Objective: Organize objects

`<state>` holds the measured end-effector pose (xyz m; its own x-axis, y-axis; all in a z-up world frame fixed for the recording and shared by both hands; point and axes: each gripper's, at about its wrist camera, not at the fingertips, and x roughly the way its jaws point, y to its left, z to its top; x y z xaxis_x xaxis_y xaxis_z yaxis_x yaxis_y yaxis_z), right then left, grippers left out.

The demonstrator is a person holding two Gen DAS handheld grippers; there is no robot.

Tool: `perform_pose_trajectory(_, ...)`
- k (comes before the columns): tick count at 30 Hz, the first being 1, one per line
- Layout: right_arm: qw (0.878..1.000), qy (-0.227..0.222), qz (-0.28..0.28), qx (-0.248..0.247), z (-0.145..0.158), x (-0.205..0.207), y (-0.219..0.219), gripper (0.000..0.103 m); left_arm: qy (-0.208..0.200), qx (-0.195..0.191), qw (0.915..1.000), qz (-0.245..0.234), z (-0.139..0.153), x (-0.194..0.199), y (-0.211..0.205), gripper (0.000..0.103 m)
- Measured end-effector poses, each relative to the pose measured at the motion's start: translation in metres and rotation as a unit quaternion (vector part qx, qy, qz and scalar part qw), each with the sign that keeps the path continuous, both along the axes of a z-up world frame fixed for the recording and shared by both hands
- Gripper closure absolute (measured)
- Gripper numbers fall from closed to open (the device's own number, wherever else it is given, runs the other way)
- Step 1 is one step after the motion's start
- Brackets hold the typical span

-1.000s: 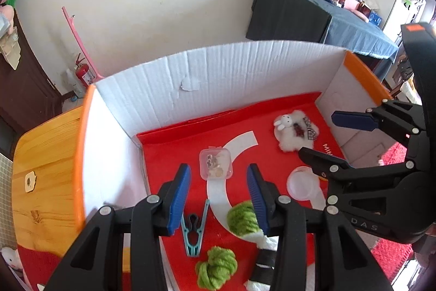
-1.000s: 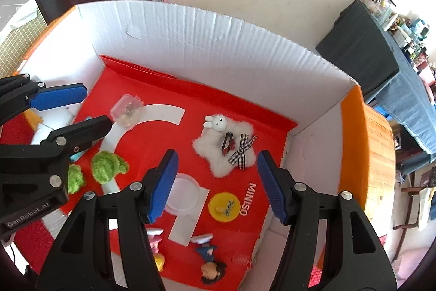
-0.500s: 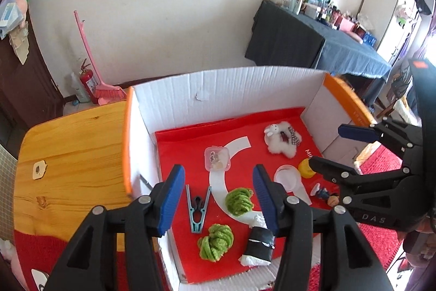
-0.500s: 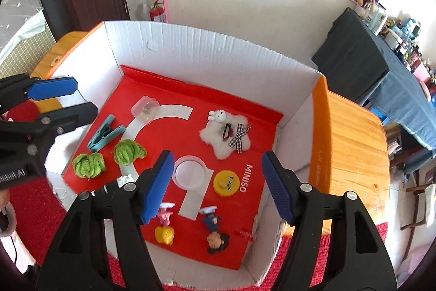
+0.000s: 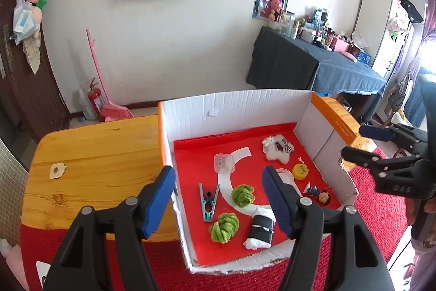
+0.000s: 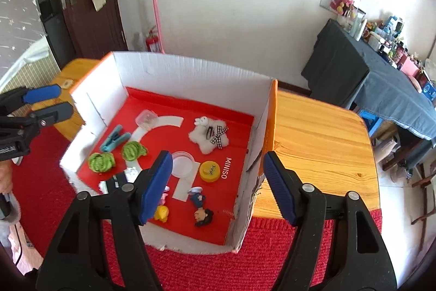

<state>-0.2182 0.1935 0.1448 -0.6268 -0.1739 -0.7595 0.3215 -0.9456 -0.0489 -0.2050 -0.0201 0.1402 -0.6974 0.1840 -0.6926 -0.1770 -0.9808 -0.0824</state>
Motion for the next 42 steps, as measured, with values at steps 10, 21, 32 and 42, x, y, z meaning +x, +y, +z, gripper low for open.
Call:
perform_pose_trajectory(10, 0.997, 0.058, 0.014, -0.039, 0.021, 0.048, 0.002, 0.025, 0.047, 0.005, 0.9989, -0.008, 0.005, 0.039, 0.002, 0.019)
perform_pose_trajectory(21, 0.988, 0.148, -0.009, -0.038, -0.022, 0.071, -0.005, 0.01, 0.114, -0.012, 0.9933, 0.016, -0.02, 0.062, 0.011, 0.004)
perform_pose_trajectory(32, 0.989, 0.14, -0.027, -0.034, -0.072, 0.061, -0.008, 0.01, 0.109, -0.005, 0.9937, 0.025, -0.069, 0.053, 0.015, 0.0)
perform_pose_trajectory(42, 0.99, 0.129, -0.045, -0.033, -0.089, 0.054, -0.005, 0.01, 0.091, -0.02, 0.9951, 0.035, -0.093, 0.043, 0.02, 0.0)
